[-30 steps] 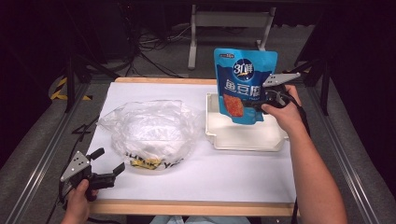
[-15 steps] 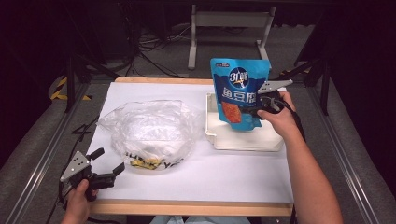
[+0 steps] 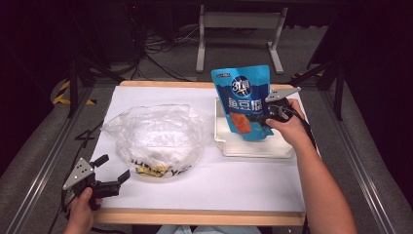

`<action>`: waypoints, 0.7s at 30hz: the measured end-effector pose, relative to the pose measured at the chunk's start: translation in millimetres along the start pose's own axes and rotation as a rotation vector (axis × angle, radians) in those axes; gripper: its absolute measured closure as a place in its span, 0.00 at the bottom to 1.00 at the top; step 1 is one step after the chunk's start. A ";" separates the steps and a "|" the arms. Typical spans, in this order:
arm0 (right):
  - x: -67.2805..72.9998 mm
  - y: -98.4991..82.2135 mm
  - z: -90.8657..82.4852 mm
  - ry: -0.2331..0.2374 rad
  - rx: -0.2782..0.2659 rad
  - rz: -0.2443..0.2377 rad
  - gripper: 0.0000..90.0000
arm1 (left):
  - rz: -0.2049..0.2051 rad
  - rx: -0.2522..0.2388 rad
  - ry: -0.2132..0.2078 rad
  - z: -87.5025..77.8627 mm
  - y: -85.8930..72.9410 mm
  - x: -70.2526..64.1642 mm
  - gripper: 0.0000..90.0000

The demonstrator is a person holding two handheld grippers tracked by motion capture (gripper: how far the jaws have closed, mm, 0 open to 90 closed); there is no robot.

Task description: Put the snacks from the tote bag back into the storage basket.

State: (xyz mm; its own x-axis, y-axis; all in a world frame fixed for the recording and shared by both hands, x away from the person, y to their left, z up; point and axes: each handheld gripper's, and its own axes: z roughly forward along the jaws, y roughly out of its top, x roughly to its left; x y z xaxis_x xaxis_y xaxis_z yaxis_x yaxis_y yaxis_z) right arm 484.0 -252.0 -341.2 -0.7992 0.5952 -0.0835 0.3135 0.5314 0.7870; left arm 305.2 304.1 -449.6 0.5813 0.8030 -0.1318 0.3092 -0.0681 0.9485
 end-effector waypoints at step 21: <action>-19.3 -7.6 -11.0 0.010 0.121 -0.065 0.53 | 0.003 0.005 0.001 0.2 0.0 -0.1 0.00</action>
State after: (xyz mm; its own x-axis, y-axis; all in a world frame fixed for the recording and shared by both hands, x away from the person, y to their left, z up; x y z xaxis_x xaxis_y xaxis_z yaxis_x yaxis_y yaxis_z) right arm 491.3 -274.2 -338.9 -0.8248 0.5515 -0.1248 0.3204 0.6378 0.7004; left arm 305.3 304.0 -449.6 0.5810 0.8037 -0.1289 0.3113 -0.0731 0.9475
